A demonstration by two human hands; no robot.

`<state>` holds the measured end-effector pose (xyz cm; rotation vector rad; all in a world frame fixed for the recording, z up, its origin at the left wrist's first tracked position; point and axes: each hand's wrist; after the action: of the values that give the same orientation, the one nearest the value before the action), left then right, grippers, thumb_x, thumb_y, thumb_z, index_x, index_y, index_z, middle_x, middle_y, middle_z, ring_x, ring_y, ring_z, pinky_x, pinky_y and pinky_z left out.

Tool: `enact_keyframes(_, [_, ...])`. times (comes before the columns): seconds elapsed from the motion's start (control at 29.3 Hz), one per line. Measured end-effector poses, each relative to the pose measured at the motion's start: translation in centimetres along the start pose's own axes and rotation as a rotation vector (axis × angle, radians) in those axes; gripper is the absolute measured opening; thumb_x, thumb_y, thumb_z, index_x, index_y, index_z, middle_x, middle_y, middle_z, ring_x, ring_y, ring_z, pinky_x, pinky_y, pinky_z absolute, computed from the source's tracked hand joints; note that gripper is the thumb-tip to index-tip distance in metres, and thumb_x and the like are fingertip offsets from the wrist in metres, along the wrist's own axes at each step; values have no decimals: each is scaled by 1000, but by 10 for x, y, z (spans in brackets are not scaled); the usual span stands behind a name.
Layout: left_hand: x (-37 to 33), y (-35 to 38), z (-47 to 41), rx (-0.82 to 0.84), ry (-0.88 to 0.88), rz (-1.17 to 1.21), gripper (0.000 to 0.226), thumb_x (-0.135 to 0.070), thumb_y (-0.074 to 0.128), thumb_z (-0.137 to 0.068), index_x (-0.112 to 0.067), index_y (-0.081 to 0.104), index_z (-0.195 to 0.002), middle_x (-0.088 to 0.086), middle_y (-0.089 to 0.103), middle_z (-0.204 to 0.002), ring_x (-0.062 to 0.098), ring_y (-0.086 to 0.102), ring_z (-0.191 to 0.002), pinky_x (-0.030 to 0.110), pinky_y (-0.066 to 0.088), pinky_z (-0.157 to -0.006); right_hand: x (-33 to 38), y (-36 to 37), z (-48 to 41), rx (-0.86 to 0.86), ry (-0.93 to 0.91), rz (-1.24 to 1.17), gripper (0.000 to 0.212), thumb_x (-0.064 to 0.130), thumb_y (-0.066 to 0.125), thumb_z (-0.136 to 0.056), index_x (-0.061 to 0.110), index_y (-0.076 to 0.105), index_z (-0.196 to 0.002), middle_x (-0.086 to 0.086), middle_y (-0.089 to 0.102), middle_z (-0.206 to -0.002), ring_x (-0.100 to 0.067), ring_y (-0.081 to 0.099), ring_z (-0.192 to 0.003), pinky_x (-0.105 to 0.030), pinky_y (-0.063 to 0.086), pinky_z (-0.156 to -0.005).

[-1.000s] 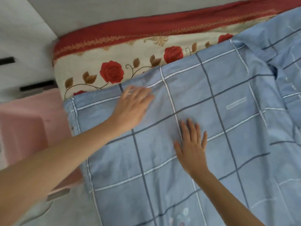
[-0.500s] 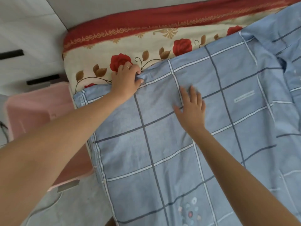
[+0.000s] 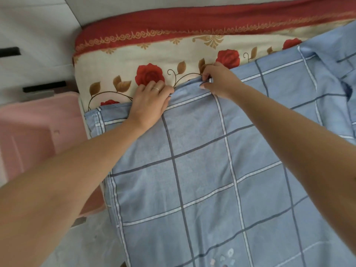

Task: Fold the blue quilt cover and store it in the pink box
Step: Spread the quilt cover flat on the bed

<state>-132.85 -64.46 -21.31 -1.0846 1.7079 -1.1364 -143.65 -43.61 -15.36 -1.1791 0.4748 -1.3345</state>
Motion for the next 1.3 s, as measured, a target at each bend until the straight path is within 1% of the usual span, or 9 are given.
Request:
enact_keyframes(0.41, [0,-2,-3,-82,-98,115,15,-13,46,-94,-8,56,-84,8,57,-74,25,52,-64,34,32,-54,-9,-1,-20,188,-27,-72,6,21,54,-95,20,48,-94,-3,41,-106,-19,42,-97,-26,30,-84])
enact_keyframes(0.65, [5,-2,-15,-35,-184,174,15,-8,46,-91,-6,55,-80,6,56,-63,23,50,-50,26,24,-46,-8,3,-25,155,49,-156,4,24,52,-96,21,49,-95,-4,41,-107,-19,44,-97,-26,32,-85])
enact_keyframes(0.82, [5,-6,-23,103,-146,142,30,-20,31,-93,-3,55,-90,12,59,-72,29,55,-57,28,28,-44,-4,4,-30,148,95,-106,10,26,51,-96,17,52,-100,-7,40,-108,-29,50,-98,-31,38,-87])
enact_keyframes(0.92, [-6,-13,-24,163,-261,44,22,-19,44,-92,-2,56,-98,15,61,-87,33,57,-75,36,38,-56,6,14,-22,65,206,-33,26,30,50,-96,14,50,-117,-11,39,-126,-33,52,-101,-41,41,-97])
enact_keyframes(0.99, [-27,-22,-17,144,-292,-14,28,-25,50,-89,-6,56,-108,15,58,-107,33,55,-96,44,41,-80,10,18,-18,25,248,-29,32,31,51,-96,15,47,-123,-12,35,-133,-38,52,-107,-46,39,-100])
enact_keyframes(1.06, [-55,-36,5,220,-72,42,46,-38,36,-90,-11,52,-124,13,52,-129,33,46,-121,50,26,-102,12,18,-17,-4,275,-47,36,31,52,-95,15,43,-127,-12,32,-134,-38,52,-109,-47,38,-102])
enact_keyframes(1.13, [-62,-48,39,384,139,17,60,-52,27,-91,-20,42,-139,7,39,-148,32,30,-139,61,13,-108,13,20,-16,-25,308,-64,37,32,52,-95,15,42,-127,-11,30,-135,-37,53,-109,-47,37,-103])
enact_keyframes(1.23, [-15,-45,53,636,-21,-62,77,-77,12,-83,-42,-12,-147,-10,-17,-158,30,-16,-145,75,-6,-101,15,11,-14,44,302,-68,51,38,54,-93,13,36,-133,-11,25,-137,-31,48,-112,-42,35,-104])
enact_keyframes(1.3, [13,-38,47,664,-159,-67,79,-82,11,-77,-50,-22,-141,-13,-29,-153,29,-28,-141,75,-13,-97,21,1,-3,61,237,-180,63,42,60,-89,11,32,-136,-10,22,-138,-25,41,-113,-34,32,-102])
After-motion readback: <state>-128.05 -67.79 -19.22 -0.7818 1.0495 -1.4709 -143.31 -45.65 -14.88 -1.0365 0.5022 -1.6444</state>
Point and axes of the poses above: each hand's wrist, its own z-axis away from the middle knuckle, its own y-axis out of the palm, x = y × z
